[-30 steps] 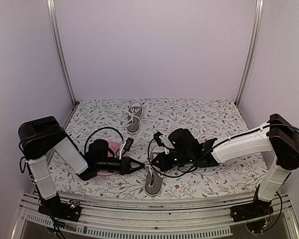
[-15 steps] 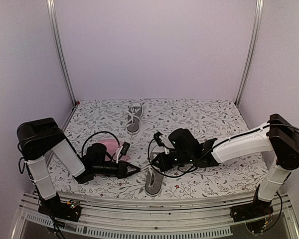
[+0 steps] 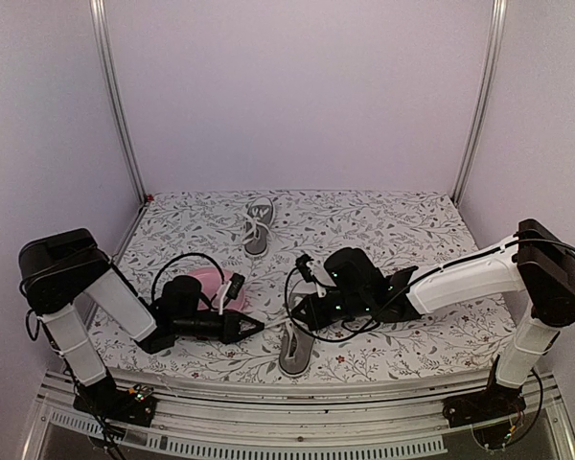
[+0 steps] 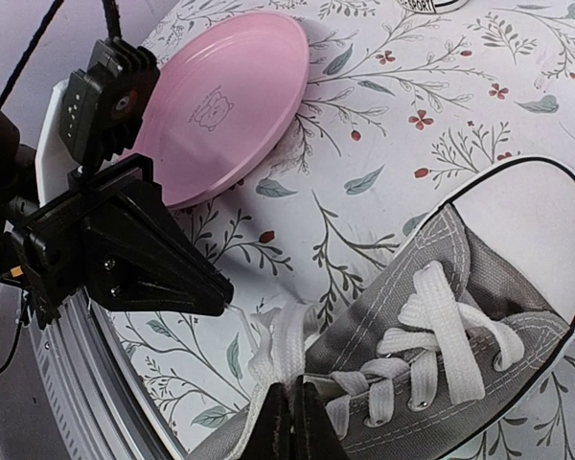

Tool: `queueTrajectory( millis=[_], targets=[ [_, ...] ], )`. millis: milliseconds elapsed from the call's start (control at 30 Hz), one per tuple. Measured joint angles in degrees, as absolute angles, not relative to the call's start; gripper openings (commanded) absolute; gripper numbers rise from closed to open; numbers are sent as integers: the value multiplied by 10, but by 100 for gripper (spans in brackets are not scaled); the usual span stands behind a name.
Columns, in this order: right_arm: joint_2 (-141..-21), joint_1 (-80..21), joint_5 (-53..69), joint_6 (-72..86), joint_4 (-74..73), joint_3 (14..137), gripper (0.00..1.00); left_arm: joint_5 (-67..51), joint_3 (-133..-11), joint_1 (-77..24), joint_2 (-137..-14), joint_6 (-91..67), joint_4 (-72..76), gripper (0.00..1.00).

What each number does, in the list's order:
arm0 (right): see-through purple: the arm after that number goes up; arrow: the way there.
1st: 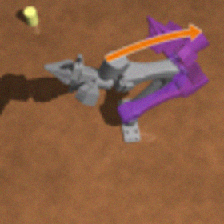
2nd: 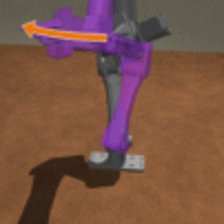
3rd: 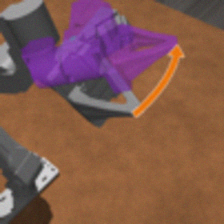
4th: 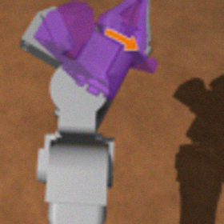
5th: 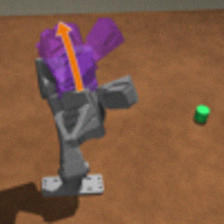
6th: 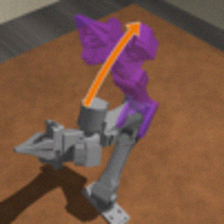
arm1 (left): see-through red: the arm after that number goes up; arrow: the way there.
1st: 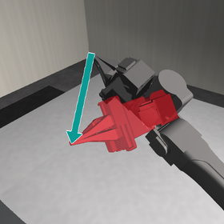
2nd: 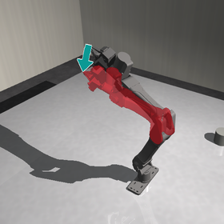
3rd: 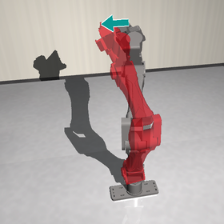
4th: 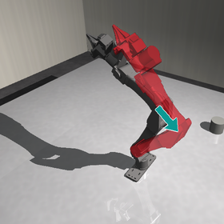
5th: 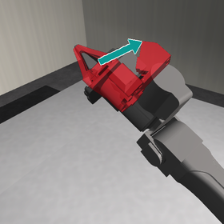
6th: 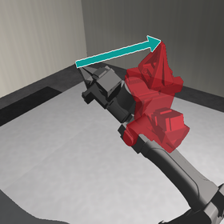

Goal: Tie the shoes

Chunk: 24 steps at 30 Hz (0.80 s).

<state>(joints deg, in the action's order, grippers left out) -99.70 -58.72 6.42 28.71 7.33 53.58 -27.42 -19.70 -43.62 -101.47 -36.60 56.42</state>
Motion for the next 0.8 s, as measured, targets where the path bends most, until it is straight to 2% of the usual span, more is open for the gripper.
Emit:
queueTrajectory(
  millis=[633, 667, 767, 800],
  targets=[
    [-997, -587, 64, 287, 74, 534, 3, -243, -159, -438, -964, -350, 505, 0],
    [-997, -587, 64, 287, 74, 534, 5, -242, -157, -438, -960, -350, 501, 3],
    [-996, -587, 65, 288, 75, 534, 20, -241, -156, -439, -941, -340, 486, 36],
    [-995, -587, 65, 289, 75, 533, 26, -240, -156, -439, -931, -340, 476, 43]
  ],
)
